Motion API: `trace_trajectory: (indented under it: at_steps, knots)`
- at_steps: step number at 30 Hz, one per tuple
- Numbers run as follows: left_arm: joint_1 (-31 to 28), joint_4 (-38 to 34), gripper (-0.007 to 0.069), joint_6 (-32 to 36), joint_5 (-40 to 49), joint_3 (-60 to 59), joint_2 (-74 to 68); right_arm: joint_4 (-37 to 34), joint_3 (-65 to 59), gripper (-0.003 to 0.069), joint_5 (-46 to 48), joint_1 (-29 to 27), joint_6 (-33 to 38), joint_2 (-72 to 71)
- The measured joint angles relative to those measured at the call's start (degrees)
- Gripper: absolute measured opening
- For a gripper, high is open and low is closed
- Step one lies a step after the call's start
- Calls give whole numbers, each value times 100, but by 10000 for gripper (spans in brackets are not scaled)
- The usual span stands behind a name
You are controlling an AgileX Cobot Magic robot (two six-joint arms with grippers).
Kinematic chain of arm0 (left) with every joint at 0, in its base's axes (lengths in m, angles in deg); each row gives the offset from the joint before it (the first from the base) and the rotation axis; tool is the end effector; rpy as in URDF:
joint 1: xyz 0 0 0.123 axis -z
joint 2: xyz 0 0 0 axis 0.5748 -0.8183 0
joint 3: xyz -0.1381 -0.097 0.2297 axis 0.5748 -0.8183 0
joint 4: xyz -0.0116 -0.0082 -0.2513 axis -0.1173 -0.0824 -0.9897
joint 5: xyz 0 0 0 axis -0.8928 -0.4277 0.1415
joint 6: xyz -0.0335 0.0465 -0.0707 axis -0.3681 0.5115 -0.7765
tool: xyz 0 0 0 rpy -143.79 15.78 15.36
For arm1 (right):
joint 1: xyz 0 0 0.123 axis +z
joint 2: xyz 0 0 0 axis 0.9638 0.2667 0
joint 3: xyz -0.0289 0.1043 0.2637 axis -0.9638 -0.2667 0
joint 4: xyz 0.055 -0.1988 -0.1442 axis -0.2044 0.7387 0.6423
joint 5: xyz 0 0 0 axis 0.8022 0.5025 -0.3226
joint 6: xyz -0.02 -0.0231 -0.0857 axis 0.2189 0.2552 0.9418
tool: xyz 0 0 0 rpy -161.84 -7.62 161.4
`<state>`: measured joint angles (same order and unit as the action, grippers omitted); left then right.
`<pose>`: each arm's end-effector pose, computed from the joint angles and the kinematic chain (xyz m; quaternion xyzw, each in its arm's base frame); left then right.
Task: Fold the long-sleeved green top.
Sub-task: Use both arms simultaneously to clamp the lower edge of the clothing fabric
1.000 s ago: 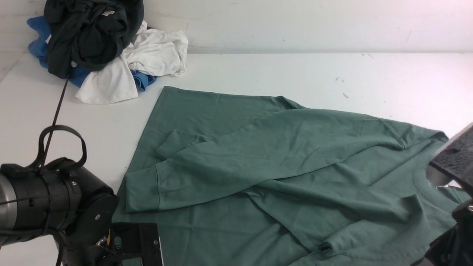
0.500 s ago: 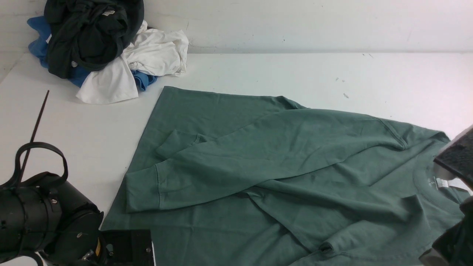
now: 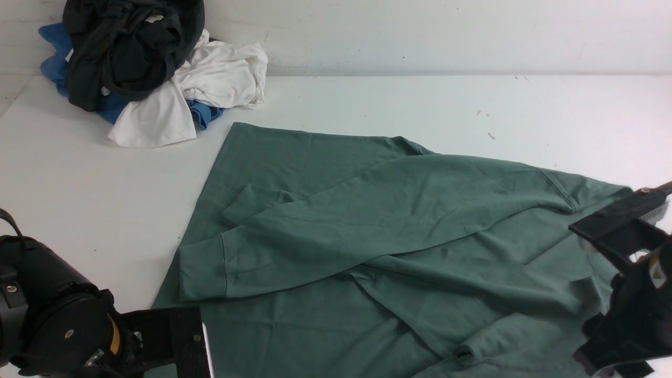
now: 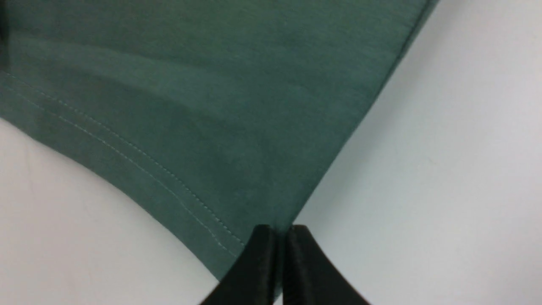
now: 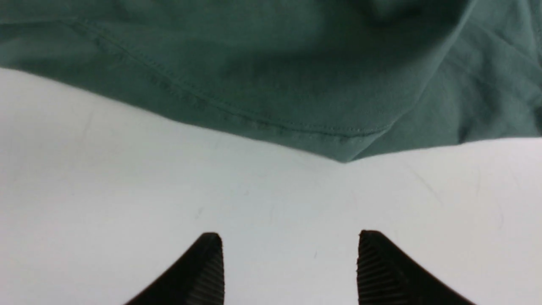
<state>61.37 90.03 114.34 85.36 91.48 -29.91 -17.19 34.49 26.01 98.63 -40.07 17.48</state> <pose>0.1796 -0.0768 0.1846 0.5666 0.8189 0.0684 0.0605 0.2007 0.0774 0.2392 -0.2297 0.9713 -0.0614 0.0091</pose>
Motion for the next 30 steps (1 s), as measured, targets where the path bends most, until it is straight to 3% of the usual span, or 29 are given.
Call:
trace_trajectory:
  at_steps: [13, 18, 22, 25, 30]
  knots:
    - [0, -181, 13, 0, -147, 0, 0, 560, 5, 401, -1188, -25, 249, 1941]
    - [0, -181, 13, 0, -147, 0, 0, 573, 54, 350, -1202, -25, 249, 2039]
    - [0, -194, 13, -6, -142, 0, -21, 573, 54, 138, -1189, -25, 249, 2016]
    - [0, -180, 13, -74, -134, 0, -21, 573, 54, 33, -1111, -25, 249, 1819]
    - [0, -175, 13, -173, 253, 288, -21, 573, 192, -13, -651, -25, 249, 1032]
